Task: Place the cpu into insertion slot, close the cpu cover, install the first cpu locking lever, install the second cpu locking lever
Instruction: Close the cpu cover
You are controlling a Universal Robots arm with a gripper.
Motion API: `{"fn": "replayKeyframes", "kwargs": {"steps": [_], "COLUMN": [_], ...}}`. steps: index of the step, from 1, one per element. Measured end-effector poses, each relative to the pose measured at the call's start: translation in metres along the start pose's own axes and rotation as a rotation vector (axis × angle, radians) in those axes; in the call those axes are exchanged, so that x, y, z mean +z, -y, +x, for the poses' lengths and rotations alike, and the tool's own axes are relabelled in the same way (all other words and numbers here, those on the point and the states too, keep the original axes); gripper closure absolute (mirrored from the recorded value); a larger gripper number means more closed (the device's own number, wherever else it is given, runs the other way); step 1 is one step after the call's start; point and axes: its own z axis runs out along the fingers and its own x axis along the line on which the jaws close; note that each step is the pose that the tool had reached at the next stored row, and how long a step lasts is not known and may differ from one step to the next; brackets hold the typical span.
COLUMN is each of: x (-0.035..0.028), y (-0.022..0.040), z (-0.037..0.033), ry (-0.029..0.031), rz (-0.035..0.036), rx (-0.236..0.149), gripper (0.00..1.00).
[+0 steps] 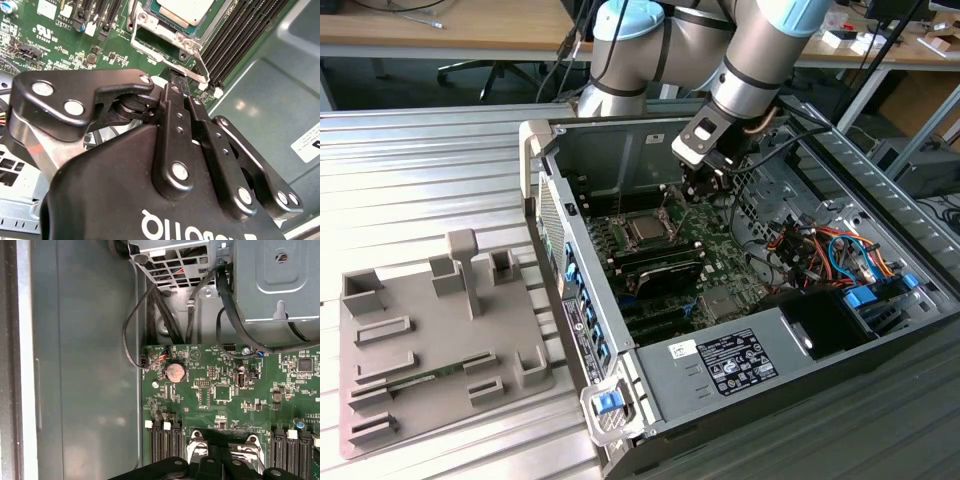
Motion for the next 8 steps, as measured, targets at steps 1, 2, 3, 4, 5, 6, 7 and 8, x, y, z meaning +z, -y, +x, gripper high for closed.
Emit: {"fn": "replayKeyframes", "kwargs": {"steps": [1,2,3,4,5,6,7,8], "x": [0.0,0.0001,0.0002,0.0003,0.0003,0.0004,0.0005,0.0006], "y": [0.0003,0.0007,0.001,0.0011,0.0013,0.0014,0.0015,0.0016], "z": [0.0,0.0,0.0,0.0,0.0,0.0,0.0,0.0], "ry": [0.0,0.0,0.0,0.0,0.0,0.0,-0.0001,-0.0001], "rz": [0.0,0.0,0.0,0.0,0.0001,0.0001,0.0001,0.0], "rx": [0.0,0.0,0.0,0.0,0.0,0.0,0.0,0.0], "gripper": [0.89,0.89,0.89,0.89,0.89,0.89,0.89,0.89]}}
